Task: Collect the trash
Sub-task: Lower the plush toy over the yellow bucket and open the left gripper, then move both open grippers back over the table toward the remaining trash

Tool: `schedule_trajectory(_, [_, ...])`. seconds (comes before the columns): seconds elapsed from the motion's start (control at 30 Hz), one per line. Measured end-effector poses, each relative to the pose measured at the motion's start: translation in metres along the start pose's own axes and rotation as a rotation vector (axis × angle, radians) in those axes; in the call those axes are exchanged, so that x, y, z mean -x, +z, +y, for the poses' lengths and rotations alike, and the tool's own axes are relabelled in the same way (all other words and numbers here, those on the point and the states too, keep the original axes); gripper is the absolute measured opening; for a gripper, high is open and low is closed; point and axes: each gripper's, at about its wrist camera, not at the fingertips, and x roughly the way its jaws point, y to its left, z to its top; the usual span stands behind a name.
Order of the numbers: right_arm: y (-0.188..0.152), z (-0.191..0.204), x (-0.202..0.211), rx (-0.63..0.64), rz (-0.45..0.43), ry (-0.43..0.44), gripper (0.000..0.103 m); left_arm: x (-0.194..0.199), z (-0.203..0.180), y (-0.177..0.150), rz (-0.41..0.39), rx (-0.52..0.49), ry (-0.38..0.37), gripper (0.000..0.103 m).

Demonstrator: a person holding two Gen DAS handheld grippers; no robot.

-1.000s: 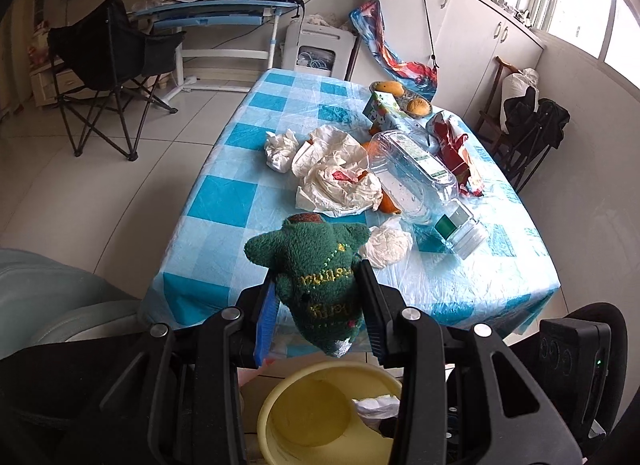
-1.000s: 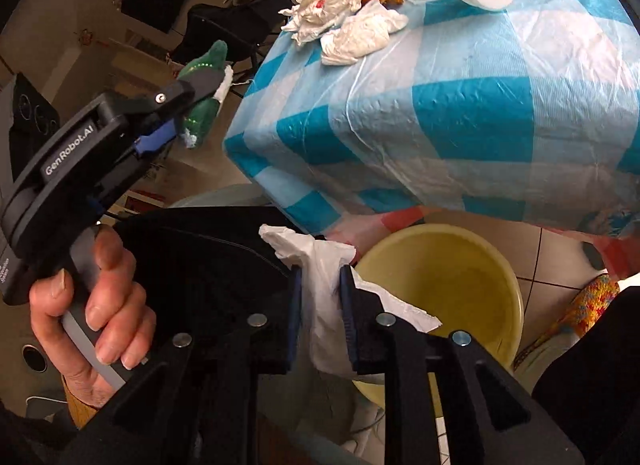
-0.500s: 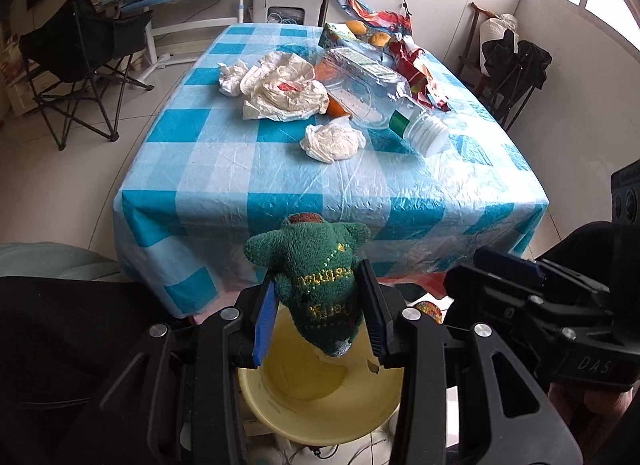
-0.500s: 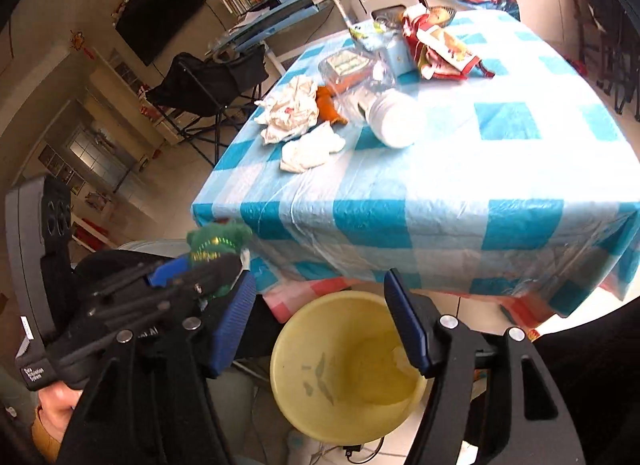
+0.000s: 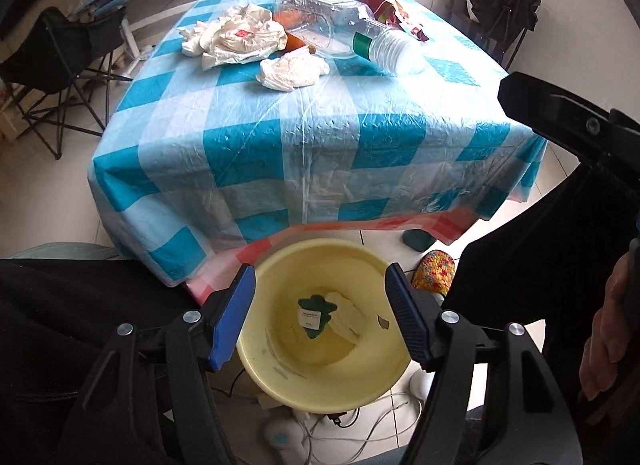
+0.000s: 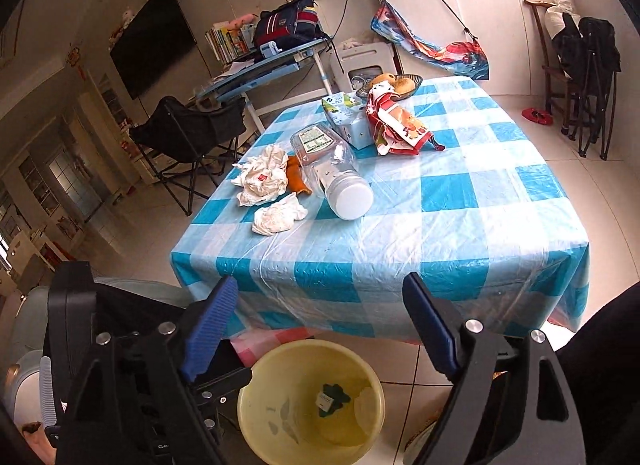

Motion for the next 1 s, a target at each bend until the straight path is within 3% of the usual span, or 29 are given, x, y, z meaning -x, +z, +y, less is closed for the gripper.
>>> schedule_trajectory(0.23, [0.0,0.005,0.001,0.031,-0.033,-0.033,0.086,0.025,0.007,0.009,-0.167,0.012,0.099,0.078])
schedule_trajectory(0.37, [-0.001,0.009,0.0,0.057,-0.041,-0.044,0.087,0.037,0.011,0.011,-0.23,0.033,0.123,0.081])
schedule_trajectory(1.0, [-0.007,0.018,-0.005,0.095,-0.027,-0.045,0.088,0.041,0.017,0.012,-0.256,0.06,0.127,0.084])
